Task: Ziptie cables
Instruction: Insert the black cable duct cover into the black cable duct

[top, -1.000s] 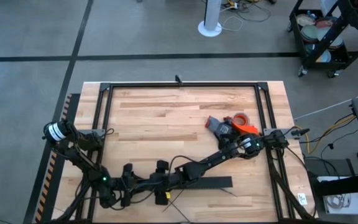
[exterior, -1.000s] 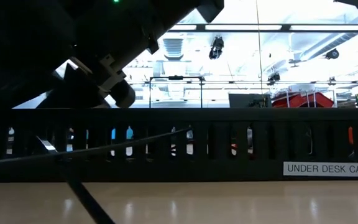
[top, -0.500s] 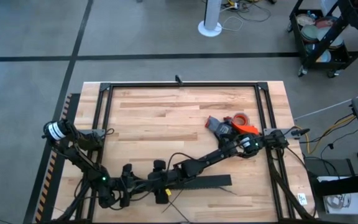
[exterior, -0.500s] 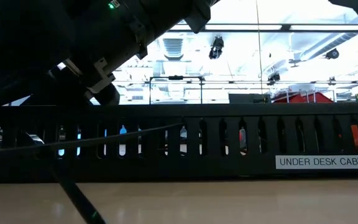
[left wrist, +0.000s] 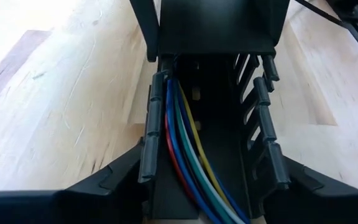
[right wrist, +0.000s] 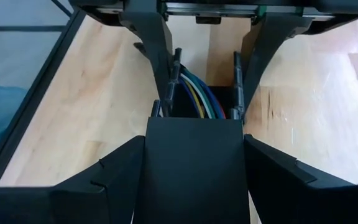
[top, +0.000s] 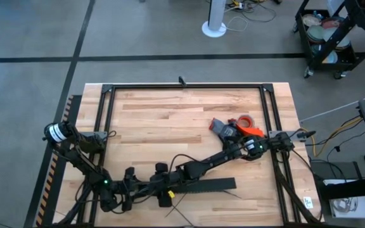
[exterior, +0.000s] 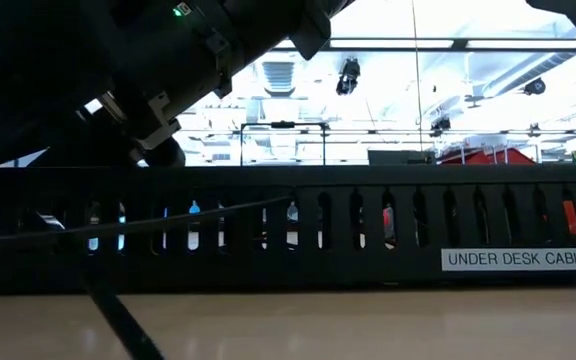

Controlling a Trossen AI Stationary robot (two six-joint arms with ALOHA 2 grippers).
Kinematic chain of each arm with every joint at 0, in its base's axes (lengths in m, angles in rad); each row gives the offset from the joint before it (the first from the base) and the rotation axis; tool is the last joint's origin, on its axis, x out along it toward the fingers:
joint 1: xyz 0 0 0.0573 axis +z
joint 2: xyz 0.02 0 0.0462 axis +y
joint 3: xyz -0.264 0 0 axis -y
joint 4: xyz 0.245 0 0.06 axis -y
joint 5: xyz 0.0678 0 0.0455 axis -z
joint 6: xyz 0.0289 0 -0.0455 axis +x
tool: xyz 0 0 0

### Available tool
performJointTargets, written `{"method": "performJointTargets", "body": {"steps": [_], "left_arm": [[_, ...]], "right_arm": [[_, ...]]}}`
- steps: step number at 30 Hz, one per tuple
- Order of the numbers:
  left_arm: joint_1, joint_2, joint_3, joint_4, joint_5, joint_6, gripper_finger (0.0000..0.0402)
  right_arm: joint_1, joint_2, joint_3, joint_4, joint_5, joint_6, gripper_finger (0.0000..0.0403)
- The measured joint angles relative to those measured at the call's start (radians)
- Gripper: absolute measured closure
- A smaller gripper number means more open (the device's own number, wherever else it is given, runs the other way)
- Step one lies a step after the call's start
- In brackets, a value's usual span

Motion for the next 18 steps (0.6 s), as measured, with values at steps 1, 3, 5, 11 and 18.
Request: {"method": "performJointTargets", "body": {"steps": [1,3,5,11,18], "left_arm": [[0.0,0.0,0.0,0.001,0.003,-0.001,0.0177],[0.0,0.0,0.0,0.003,0.004,-0.003,0.0174],[0.0,0.0,0.0,0.004,0.005,0.004,0.0175],[0.0,0.0,-0.002,0.02,0.005,0.008,0.0179],[0.0,-0.004,-0.002,0.025,0.004,0.035,0.0177]], "right_arm": [[0.0,-0.003,0.005,-0.021,0.001,-0.001,0.0175],[0.001,-0.008,0.007,-0.057,0.013,0.003,0.017],[0.004,-0.008,0.008,-0.062,0.031,0.013,0.0161],[0.01,-0.006,0.007,-0.058,0.093,0.023,0.0128],[0.012,-0.005,0.004,-0.069,0.123,0.064,0.0111]]}}
